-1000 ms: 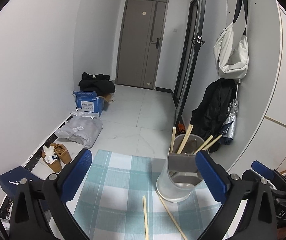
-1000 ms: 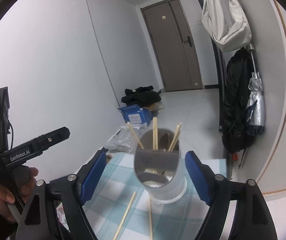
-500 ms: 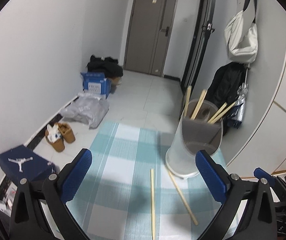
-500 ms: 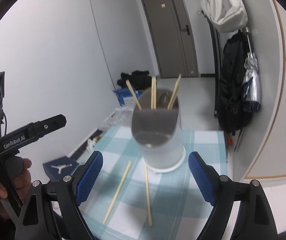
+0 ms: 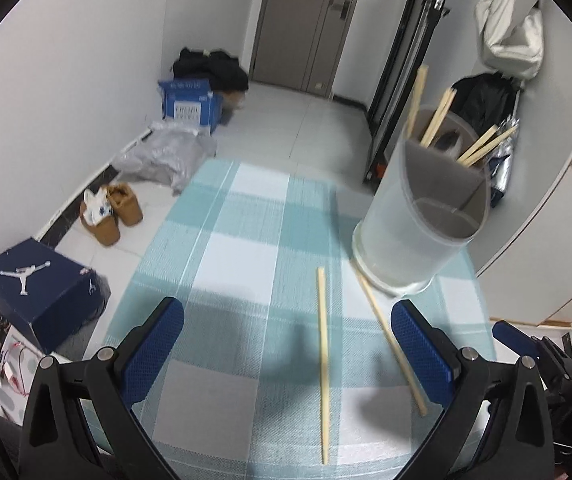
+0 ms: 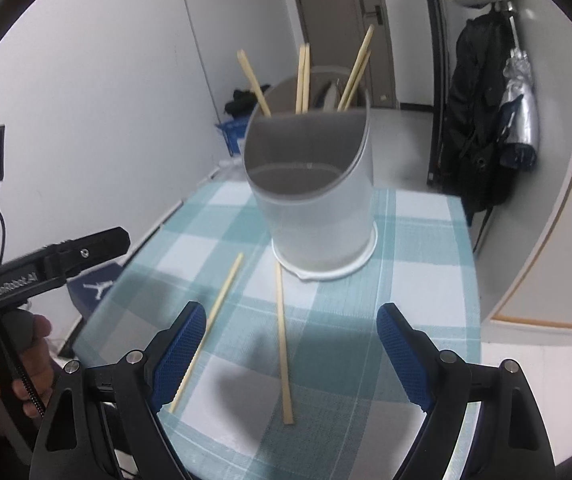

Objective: Organize utensils
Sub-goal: 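Move both open grippers back over the last two chopsticks, then close the right gripper on a wooden chopstick and lift it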

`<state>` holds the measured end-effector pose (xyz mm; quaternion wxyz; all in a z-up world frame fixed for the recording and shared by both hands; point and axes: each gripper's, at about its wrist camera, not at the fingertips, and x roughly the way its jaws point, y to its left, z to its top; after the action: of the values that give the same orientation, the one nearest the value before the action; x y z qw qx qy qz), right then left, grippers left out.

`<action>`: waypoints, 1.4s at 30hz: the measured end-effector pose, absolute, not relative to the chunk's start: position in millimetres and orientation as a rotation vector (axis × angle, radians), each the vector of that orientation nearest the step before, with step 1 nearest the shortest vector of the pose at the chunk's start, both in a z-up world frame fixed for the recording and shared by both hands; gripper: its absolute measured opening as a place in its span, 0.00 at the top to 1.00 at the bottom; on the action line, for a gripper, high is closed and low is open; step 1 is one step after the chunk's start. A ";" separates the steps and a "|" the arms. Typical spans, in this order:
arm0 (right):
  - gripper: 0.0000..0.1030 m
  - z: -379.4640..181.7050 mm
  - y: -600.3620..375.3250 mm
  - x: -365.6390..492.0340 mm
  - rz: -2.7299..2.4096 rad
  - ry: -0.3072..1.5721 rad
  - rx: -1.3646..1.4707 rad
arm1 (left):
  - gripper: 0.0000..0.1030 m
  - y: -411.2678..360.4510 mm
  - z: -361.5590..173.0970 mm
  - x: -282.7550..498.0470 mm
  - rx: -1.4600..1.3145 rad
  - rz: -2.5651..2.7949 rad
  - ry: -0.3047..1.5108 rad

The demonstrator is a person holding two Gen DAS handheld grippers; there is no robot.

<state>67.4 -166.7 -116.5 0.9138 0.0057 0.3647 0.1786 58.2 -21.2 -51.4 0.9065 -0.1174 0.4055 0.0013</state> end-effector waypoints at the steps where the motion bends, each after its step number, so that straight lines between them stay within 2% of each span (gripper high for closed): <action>1: 0.15 -121.5 -164.8 71.5 0.370 0.770 0.009 | 0.01 -19.4 -55.1 60.9 -0.263 -0.006 0.856; 4: 0.21 -139.4 -159.4 85.1 0.383 0.838 0.016 | 0.01 -15.9 -65.8 68.7 -0.297 -0.014 0.918; 7: 0.35 -156.6 -149.6 98.0 0.386 0.902 -0.018 | 0.01 -13.9 -68.7 72.7 -0.295 -0.012 0.943; 9: 0.41 -166.2 -141.7 103.7 0.378 0.933 -0.061 | 0.01 -12.0 -69.1 74.8 -0.287 0.005 0.955; 11: 0.53 -173.0 -136.0 106.2 0.368 0.950 -0.097 | 0.01 -7.1 -66.7 73.6 -0.298 0.041 0.942; 15: 0.61 -176.7 -125.1 106.1 0.360 0.936 -0.183 | 0.01 6.5 -64.2 76.6 -0.361 0.082 0.950; 16: 0.68 -176.2 -122.0 104.4 0.358 0.924 -0.211 | 0.01 9.6 -64.7 77.9 -0.378 0.092 0.956; 17: 0.80 -176.1 -119.6 102.7 0.367 0.923 -0.231 | 0.01 11.2 -65.4 78.8 -0.392 0.097 0.959; 20: 0.95 -174.9 -116.2 97.6 0.391 0.932 -0.281 | 0.01 15.2 -66.0 82.4 -0.437 0.097 0.970; 35: 0.94 -165.9 -173.8 52.3 0.442 1.203 -0.184 | 0.01 7.0 -67.5 95.0 -0.459 0.080 1.010; 39: 0.87 -163.5 -170.5 59.2 0.450 1.220 -0.199 | 0.01 9.0 -70.3 95.2 -0.461 0.088 1.022; 41: 0.72 -160.2 -167.9 67.4 0.459 1.206 -0.210 | 0.01 10.1 -70.9 94.1 -0.466 0.087 1.014; 42: 0.70 -158.8 -167.3 72.3 0.454 1.194 -0.214 | 0.01 10.8 -71.4 93.5 -0.465 0.086 1.008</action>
<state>72.3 -167.3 -158.8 0.7976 -0.0997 0.5560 0.2114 93.5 10.8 -71.4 0.8491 -0.2207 0.4782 0.0410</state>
